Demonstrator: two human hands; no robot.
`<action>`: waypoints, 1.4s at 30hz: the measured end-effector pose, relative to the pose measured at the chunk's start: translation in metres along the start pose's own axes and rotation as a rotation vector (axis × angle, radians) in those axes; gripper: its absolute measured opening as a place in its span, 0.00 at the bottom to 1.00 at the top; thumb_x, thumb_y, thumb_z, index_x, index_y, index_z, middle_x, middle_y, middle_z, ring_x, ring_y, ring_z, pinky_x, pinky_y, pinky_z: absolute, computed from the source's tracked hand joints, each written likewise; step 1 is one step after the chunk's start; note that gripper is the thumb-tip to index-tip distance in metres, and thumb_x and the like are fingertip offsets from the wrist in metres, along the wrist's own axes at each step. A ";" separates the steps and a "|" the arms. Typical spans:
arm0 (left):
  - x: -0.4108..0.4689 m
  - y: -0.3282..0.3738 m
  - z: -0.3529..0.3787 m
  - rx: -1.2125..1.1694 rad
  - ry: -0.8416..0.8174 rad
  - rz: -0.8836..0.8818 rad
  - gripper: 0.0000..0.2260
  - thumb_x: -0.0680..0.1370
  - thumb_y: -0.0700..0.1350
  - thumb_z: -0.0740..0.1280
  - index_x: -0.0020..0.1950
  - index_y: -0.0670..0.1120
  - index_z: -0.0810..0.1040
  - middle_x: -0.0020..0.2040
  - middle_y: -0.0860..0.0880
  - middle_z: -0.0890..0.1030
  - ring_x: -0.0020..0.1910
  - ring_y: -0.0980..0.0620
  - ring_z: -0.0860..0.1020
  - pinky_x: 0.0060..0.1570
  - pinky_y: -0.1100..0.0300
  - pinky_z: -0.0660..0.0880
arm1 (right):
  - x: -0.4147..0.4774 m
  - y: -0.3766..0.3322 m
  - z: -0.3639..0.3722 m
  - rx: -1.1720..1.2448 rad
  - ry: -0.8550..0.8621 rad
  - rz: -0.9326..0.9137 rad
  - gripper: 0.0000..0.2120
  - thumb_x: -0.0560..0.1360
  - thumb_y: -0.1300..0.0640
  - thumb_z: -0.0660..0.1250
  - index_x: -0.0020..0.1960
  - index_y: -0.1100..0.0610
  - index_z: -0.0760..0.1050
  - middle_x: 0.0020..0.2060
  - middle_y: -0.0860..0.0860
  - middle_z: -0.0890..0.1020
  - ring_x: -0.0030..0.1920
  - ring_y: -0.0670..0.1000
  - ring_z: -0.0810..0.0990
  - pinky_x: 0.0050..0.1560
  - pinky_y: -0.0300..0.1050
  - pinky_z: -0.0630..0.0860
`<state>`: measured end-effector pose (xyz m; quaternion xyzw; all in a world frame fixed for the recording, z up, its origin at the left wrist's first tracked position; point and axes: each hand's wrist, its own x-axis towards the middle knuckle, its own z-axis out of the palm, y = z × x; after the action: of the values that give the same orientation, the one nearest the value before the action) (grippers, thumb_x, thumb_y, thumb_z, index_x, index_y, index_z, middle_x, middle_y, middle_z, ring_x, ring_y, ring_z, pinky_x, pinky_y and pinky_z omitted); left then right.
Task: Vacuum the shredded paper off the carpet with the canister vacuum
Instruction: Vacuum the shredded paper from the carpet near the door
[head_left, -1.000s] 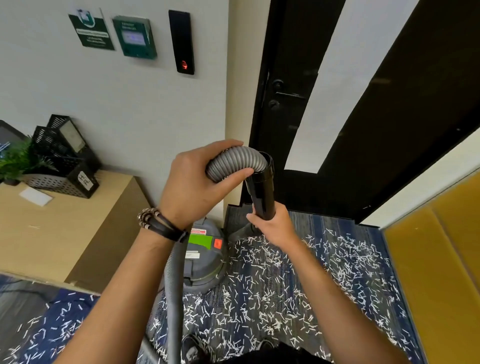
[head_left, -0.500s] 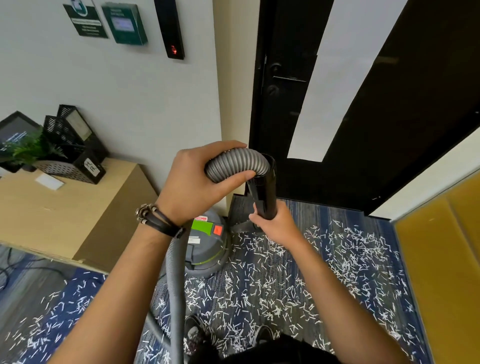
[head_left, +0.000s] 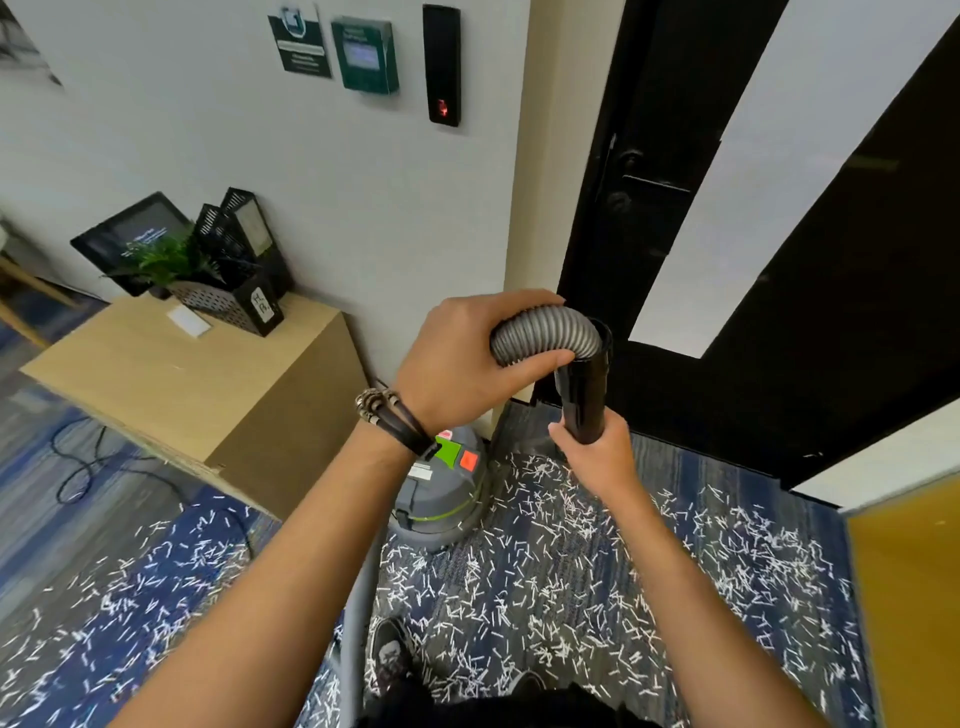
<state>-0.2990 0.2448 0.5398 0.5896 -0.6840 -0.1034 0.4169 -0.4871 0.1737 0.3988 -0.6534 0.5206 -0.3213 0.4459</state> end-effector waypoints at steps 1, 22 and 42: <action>0.000 0.000 0.001 -0.003 -0.001 -0.007 0.21 0.77 0.56 0.78 0.67 0.51 0.82 0.57 0.56 0.86 0.54 0.58 0.84 0.57 0.54 0.81 | 0.000 0.002 0.000 -0.001 -0.016 0.019 0.08 0.75 0.61 0.75 0.44 0.63 0.77 0.36 0.57 0.79 0.33 0.43 0.77 0.38 0.38 0.74; 0.009 -0.001 -0.012 -0.121 0.020 0.020 0.20 0.77 0.55 0.77 0.67 0.51 0.83 0.58 0.56 0.86 0.55 0.58 0.84 0.59 0.54 0.80 | -0.005 -0.016 -0.005 -0.007 -0.014 0.012 0.06 0.75 0.63 0.75 0.45 0.63 0.78 0.39 0.61 0.81 0.36 0.45 0.78 0.37 0.33 0.75; 0.006 0.016 -0.014 -0.185 0.070 0.031 0.19 0.78 0.52 0.77 0.67 0.50 0.82 0.58 0.55 0.86 0.56 0.58 0.84 0.60 0.56 0.80 | -0.014 -0.020 -0.024 0.005 -0.024 -0.035 0.07 0.75 0.64 0.75 0.44 0.64 0.77 0.36 0.57 0.79 0.33 0.41 0.78 0.36 0.30 0.74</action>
<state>-0.3005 0.2485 0.5614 0.5414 -0.6655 -0.1388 0.4947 -0.5042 0.1827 0.4270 -0.6651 0.5029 -0.3228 0.4479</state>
